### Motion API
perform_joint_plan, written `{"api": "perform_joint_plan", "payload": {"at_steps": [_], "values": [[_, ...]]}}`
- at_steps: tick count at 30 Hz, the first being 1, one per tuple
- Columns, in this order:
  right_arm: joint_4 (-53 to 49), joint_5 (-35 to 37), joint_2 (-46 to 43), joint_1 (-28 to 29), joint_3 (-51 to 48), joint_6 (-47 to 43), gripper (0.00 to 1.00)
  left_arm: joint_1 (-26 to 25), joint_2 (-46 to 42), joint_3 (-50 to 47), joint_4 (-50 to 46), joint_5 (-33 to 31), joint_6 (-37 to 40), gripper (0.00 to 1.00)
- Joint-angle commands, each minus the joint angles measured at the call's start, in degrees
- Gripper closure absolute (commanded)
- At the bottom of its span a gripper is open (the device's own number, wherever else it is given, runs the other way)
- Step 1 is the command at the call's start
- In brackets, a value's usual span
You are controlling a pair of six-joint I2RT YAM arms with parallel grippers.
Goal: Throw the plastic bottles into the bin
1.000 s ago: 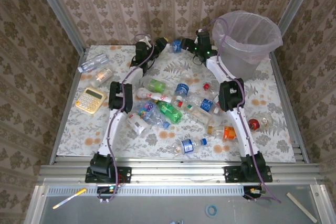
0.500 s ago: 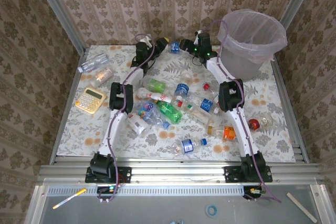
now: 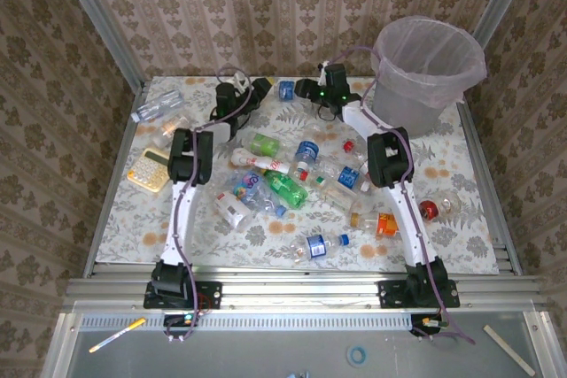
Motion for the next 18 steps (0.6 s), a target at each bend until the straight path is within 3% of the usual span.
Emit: {"api": "perform_joint_plan", "payload": {"at_steps": [1,5,9,18], "values": [[0.3,-2.8,-6.3,3.6,-5.9,-2.9,0.31,-1.2,-5.6,-7.3,5.8,4.6,1.9,0.30],[-1.4,-2.5,-11.1,6.2,-12.7,-5.3,0.32,-0.7,-8.8,-16.4,12.0,4.3,-0.2,0.30],[-3.0,-1.4,-16.3,8.8,-20.2,-7.5,0.32,0.2,-11.9,-22.7,12.2,4.4,0.8,0.30],[-17.2,2.9,-25.3,13.0,-25.5,-16.5,0.22,1.5,-13.2,-22.9,7.2,7.0,4.1,0.30]]}}
